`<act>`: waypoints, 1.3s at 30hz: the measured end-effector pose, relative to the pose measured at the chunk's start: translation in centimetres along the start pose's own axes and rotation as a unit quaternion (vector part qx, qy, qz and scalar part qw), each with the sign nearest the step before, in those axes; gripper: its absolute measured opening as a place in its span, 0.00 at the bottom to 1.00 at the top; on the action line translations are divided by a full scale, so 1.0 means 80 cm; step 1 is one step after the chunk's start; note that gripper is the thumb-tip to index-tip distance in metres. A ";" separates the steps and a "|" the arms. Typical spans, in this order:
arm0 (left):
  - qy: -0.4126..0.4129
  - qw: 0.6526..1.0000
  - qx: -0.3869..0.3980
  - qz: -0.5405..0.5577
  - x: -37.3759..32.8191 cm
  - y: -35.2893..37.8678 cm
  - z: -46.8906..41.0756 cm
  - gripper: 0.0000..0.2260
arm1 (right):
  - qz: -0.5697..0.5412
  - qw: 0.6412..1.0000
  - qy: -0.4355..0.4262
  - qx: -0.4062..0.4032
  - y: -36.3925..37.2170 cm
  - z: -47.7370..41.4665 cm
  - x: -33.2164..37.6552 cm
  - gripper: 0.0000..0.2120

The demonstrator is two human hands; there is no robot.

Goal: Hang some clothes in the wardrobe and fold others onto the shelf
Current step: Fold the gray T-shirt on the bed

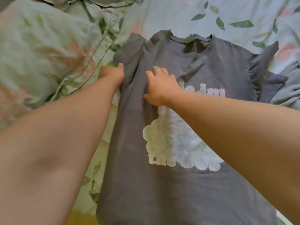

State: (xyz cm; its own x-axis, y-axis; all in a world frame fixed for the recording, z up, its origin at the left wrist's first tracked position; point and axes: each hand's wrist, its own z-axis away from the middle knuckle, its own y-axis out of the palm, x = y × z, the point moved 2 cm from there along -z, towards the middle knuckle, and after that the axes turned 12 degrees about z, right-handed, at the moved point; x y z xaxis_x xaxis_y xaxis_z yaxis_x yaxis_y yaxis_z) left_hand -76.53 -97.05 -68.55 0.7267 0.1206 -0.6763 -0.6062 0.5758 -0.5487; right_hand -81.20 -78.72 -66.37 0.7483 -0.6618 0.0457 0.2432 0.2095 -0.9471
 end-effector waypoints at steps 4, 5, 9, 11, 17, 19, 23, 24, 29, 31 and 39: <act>-0.061 0.968 0.081 0.229 0.001 0.008 -0.043 0.33 | -0.039 0.995 0.027 0.088 -0.001 -0.059 0.000 0.50; -0.064 0.964 0.108 0.234 0.001 0.010 -0.047 0.28 | -0.051 0.992 0.036 0.111 0.003 -0.068 0.001 0.53; -0.073 0.958 0.066 0.271 0.010 -0.006 -0.056 0.20 | -0.042 0.984 0.055 0.162 0.015 -0.080 0.012 0.60; -0.077 0.949 0.002 0.307 0.027 -0.022 -0.068 0.21 | -0.020 0.983 0.068 0.171 0.016 -0.083 0.020 0.61; -0.086 0.931 -0.057 0.351 0.029 -0.046 -0.048 0.24 | 0.027 0.975 0.083 0.206 0.009 -0.102 0.036 0.66; -0.125 0.919 -0.015 0.373 0.023 -0.050 -0.046 0.23 | 0.036 0.973 0.081 0.211 0.005 -0.101 0.037 0.65; -0.118 0.932 0.116 0.324 0.011 -0.056 -0.042 0.12 | 0.045 0.973 0.077 0.214 0.007 -0.102 0.034 0.66; -0.090 0.944 0.122 0.294 0.010 -0.059 -0.044 0.14 | 0.042 0.973 0.077 0.215 0.009 -0.103 0.034 0.66; 0.157 0.982 0.021 0.102 -0.016 -0.075 -0.034 0.24 | 0.024 0.970 0.087 0.225 0.011 -0.105 0.033 0.67; 0.263 0.965 0.011 -0.011 -0.025 -0.072 -0.015 0.17 | 0.018 0.970 0.089 0.225 0.010 -0.103 0.033 0.66; 0.384 0.886 -0.061 -0.254 -0.062 -0.043 0.041 0.12 | -0.003 0.978 0.077 0.192 0.015 -0.098 0.023 0.66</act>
State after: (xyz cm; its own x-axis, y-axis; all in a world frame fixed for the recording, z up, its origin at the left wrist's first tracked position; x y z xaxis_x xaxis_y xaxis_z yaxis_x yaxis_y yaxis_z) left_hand -77.00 -96.97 -61.75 0.5102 -0.7413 -0.4361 -0.3283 0.3008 -0.8954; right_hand -84.37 -85.32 -69.88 0.6506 -0.7590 -0.0253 0.4837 0.4399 -0.7566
